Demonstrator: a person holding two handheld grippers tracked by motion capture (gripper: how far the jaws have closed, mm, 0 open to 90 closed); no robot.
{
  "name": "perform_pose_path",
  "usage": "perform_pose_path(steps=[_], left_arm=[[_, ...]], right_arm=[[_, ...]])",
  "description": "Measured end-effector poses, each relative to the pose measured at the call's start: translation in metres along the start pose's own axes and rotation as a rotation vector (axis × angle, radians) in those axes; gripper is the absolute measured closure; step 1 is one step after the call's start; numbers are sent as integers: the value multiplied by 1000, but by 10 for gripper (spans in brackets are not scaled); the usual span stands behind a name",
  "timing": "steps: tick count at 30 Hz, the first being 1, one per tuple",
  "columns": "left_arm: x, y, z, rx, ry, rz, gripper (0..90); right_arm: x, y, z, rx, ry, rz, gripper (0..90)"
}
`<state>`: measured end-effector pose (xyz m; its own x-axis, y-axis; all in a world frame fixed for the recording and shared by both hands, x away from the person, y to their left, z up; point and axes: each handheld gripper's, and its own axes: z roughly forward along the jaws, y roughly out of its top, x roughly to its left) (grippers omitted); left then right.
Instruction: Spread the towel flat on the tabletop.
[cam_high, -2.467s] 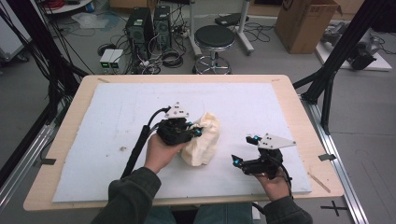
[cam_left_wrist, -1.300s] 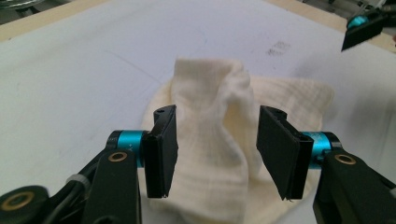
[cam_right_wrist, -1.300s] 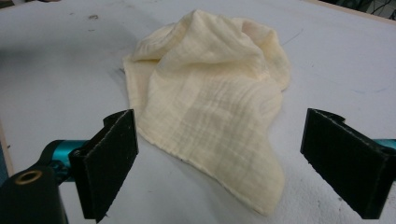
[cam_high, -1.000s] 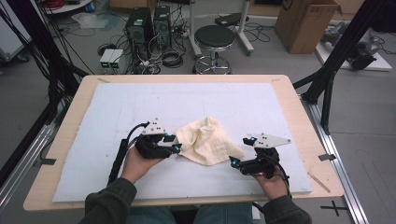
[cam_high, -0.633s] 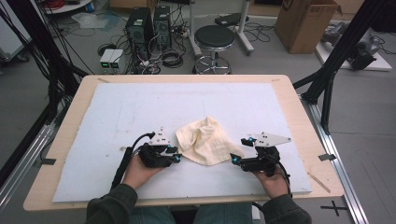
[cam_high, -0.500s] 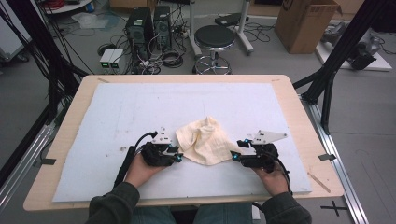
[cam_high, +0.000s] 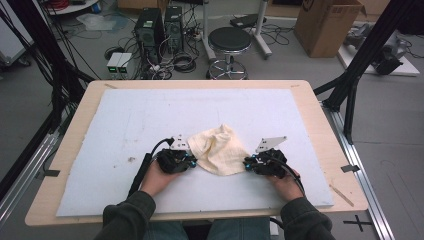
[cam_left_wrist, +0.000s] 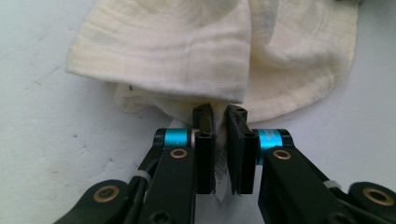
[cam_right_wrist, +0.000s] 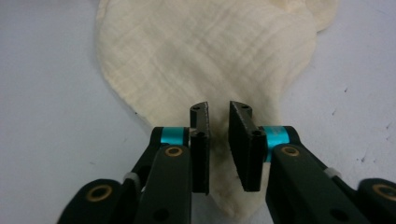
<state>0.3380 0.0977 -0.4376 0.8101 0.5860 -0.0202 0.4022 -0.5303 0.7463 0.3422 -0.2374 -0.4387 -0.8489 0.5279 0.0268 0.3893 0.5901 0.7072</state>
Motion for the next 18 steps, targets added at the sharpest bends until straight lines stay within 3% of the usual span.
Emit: perform_pose_path(steps=[2, 8, 16, 18], left_arm=[[-1, 0, -2, -5, 2, 1, 836], [-5, 2, -31, -34, 40, 48, 840], [-18, -9, -77, -43, 68, 60, 840], [-21, -12, -81, -44, 70, 64, 840]], right_arm=[[1, 0, -1, 2, 6, 0, 845], [9, 5, -10, -44, 23, -18, 892], [30, 12, -14, -68, 83, -63, 892], [36, 12, -14, -70, 95, -74, 862]])
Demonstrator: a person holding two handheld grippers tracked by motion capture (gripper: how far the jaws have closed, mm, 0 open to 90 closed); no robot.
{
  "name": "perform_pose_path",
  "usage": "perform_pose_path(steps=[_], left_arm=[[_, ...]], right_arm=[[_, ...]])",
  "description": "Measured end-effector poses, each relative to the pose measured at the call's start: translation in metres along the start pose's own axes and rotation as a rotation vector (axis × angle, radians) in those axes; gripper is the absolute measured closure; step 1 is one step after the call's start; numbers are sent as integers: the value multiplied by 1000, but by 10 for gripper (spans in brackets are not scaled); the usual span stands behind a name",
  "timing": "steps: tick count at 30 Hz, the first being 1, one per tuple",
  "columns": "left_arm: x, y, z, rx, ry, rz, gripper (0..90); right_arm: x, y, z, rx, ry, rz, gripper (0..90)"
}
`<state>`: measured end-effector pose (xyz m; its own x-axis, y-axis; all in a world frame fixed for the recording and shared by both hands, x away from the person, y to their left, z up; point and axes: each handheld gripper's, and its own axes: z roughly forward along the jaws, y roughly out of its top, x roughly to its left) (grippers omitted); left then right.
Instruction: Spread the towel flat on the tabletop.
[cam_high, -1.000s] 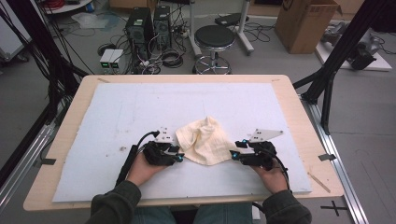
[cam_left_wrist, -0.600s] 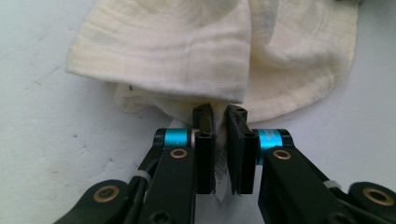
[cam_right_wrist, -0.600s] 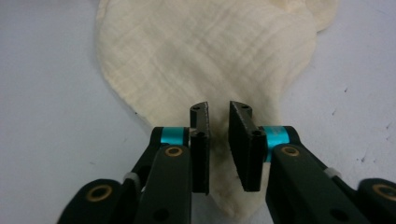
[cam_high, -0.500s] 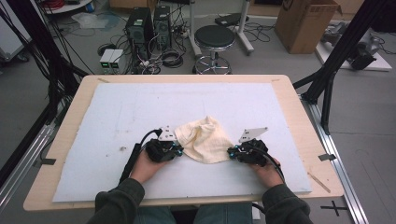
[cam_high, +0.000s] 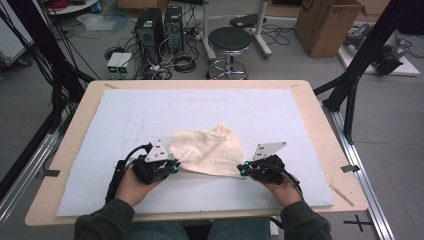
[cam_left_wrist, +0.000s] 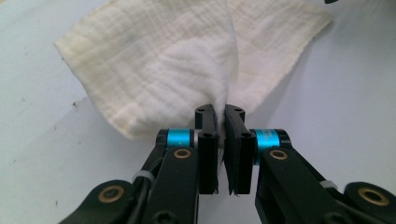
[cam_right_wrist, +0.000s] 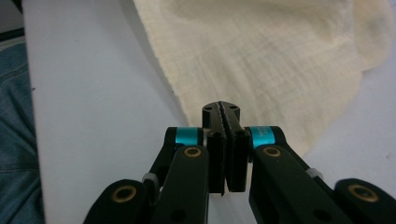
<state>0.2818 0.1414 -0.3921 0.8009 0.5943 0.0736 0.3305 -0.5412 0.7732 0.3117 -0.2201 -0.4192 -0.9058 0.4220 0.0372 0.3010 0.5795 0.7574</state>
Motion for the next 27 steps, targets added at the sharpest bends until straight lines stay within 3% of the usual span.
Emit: perform_pose_path(steps=[2, 4, 9, 12, 14, 15, 16, 17, 22, 27], left_arm=[[-9, -7, -11, 1, 7, 17, 840], [-13, -12, -13, 15, 14, 27, 840], [-14, -23, -6, 21, 21, 8, 839], [-10, -34, 1, 21, 25, -10, 838], [-9, -36, 3, 18, 22, -20, 838], [-6, -39, 5, 10, 18, -29, 838], [-6, -39, 5, 10, 18, -29, 838], [-5, -39, 5, 12, 21, -24, 838], [-2, -40, 2, -14, 15, -25, 837], [-6, -43, -4, -20, 13, -15, 837]], right_arm=[[1, 0, 2, 4, 9, -11, 725], [0, 0, 6, 27, 14, -7, 696], [-3, -1, 19, 76, 24, -2, 644], [-4, -3, 24, 104, 24, -2, 666], [-5, -3, 24, 93, 30, 3, 702], [-7, -3, 25, 90, 50, 12, 801], [-7, -3, 25, 90, 50, 12, 801], [-7, -4, 25, 88, 67, 12, 864], [-7, -4, 24, 85, 83, 28, 882], [-1, -3, 13, 30, 98, 35, 884]])
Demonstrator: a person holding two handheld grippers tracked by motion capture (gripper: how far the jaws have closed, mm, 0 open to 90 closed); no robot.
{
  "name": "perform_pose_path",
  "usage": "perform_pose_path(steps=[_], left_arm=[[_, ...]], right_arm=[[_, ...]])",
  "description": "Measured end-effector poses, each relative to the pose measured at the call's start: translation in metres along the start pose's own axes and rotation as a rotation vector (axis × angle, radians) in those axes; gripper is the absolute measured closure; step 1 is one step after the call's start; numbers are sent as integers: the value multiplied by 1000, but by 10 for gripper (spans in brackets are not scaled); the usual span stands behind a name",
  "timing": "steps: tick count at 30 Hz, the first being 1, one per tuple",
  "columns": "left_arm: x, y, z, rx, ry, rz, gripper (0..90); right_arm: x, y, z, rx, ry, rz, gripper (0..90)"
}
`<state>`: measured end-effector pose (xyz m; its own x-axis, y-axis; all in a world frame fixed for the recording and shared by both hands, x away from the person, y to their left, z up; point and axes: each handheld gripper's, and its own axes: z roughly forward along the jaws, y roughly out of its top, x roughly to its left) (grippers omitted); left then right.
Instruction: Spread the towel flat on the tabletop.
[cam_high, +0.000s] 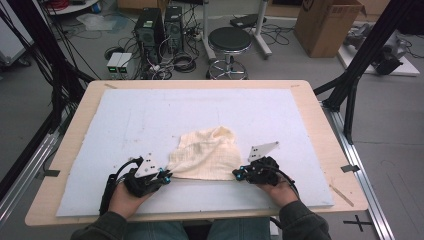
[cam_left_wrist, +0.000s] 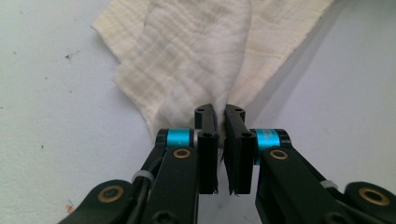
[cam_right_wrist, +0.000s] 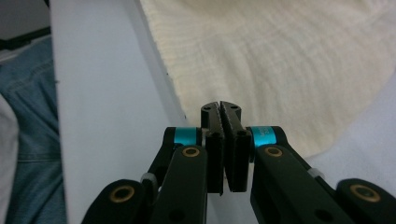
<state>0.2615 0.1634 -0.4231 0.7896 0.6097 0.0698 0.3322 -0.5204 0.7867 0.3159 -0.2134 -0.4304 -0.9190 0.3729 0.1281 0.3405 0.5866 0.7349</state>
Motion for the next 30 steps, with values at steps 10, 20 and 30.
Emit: perform_pose_path(steps=[10, 20, 30], left_arm=[[-26, -6, -18, 18, -6, 16, 836], [-50, -13, -25, 48, -66, 24, 777], [-19, 12, -22, -35, -103, -40, 573]], right_arm=[[27, -5, -22, -48, 62, -35, 883], [48, -11, -33, -51, 119, -56, 839], [20, 0, -36, -130, 44, 7, 639]])
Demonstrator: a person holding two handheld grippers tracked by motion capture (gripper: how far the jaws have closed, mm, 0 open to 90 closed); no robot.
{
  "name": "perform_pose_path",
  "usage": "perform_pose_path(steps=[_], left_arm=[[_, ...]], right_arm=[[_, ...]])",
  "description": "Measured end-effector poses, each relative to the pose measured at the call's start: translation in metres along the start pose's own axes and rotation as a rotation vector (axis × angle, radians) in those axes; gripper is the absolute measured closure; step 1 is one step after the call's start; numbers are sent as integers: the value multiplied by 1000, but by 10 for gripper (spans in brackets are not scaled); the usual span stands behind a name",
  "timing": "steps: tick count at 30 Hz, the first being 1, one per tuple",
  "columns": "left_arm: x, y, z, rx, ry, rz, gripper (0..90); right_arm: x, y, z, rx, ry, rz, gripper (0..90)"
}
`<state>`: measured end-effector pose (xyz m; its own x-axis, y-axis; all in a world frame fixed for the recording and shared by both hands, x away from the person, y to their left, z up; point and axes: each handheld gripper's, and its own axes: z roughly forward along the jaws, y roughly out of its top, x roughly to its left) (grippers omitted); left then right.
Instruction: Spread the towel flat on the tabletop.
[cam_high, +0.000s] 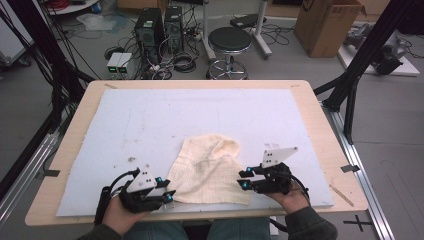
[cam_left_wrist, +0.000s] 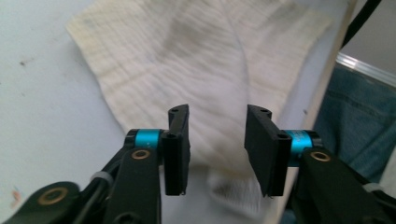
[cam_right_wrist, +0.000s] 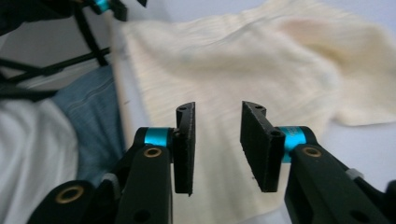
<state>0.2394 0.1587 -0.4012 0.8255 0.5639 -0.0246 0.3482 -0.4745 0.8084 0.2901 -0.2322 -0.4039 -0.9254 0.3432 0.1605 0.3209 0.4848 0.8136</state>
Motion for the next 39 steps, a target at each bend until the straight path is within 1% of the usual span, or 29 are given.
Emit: perform_pose_path(steps=[4, 5, 6, 7, 8, 9, 10, 13, 14, 15, 16, 17, 20, 21, 22, 23, 24, 25, 27, 28, 29, 30, 31, 32, 33, 34, 35, 37, 39], left_arm=[[21, 23, 12, -27, -2, -16, 546], [21, 23, 12, -27, -2, -16, 544], [32, 36, 20, -35, 4, -23, 541], [32, 36, 20, -35, 4, -23, 534], [37, 41, 25, -37, 10, -30, 534], [47, 52, 35, -44, 21, -34, 529], [51, 57, 41, -42, 25, -37, 529], [62, 69, 59, -8, 37, -42, 531], [66, 72, 65, 16, 28, -39, 554], [66, 72, 65, 16, 28, -39, 565], [73, 78, 77, 47, 32, -39, 563], [76, 79, 81, 43, 38, -52, 563], [88, 81, 93, 31, 37, -104, 563], [88, 81, 93, 31, 37, -104, 555], [96, 81, 101, 41, 45, -124, 539], [96, 81, 101, 41, 45, -124, 532], [99, 80, 104, 55, 49, -137, 524], [104, 78, 110, 64, 52, -145, 510], [107, 78, 115, 79, 50, -161, 473], [107, 78, 119, 97, 51, -161, 472], [107, 78, 121, 112, 60, -151, 472], [107, 77, 124, 116, 66, -153, 474], [107, 77, 124, 116, 66, -153, 490], [107, 75, 129, 135, 73, -151, 524], [107, 74, 130, 146, 71, -152, 570], [107, 73, 131, 155, 64, -143, 631], [107, 73, 132, 161, 71, -138, 684], [108, 72, 131, 163, 64, -141, 779], [106, 73, 130, 165, 75, -132, 817]], right_arm=[[-16, 1, 2, -22, -67, 40, 630], [-16, 1, 2, -22, -67, 40, 630], [-22, 0, 2, -28, -94, 53, 630], [-22, 0, 2, -28, -94, 53, 630], [-24, -1, 1, -28, -104, 62, 630], [-28, -2, -1, -38, -122, 69, 631], [-28, -2, -2, -44, -125, 73, 631], [-30, -3, -3, -49, -136, 71, 630], [-30, -3, -3, -48, -138, 68, 630], [-30, -3, -3, -46, -141, 67, 630], [-30, -3, -3, -45, -142, 64, 629], [-30, -3, -3, -44, -145, 61, 627], [-31, -3, -2, -42, -145, 53, 628], [-31, -3, -2, -42, -145, 53, 628], [-31, -3, -1, -41, -148, 53, 628], [-32, -3, -1, -41, -151, 49, 630], [-32, -3, -2, -38, -150, 59, 633], [-33, -4, -2, -43, -156, 53, 636], [-36, -5, -3, -48, -160, 60, 637], [-37, -6, -3, -48, -160, 75, 637], [-40, -7, -4, -48, -165, 82, 638], [-42, -8, -3, -49, -168, 95, 639], [-44, -8, -3, -50, -167, 105, 640], [-47, -9, -3, -49, -168, 115, 640], [-50, -9, -2, -47, -173, 137, 640], [-53, -9, -1, -46, -177, 141, 639], [-56, -9, 0, -46, -184, 153, 640], [-62, -8, 3, -39, -193, 164, 640], [-68, -7, 8, -26, -202, 175, 641]])
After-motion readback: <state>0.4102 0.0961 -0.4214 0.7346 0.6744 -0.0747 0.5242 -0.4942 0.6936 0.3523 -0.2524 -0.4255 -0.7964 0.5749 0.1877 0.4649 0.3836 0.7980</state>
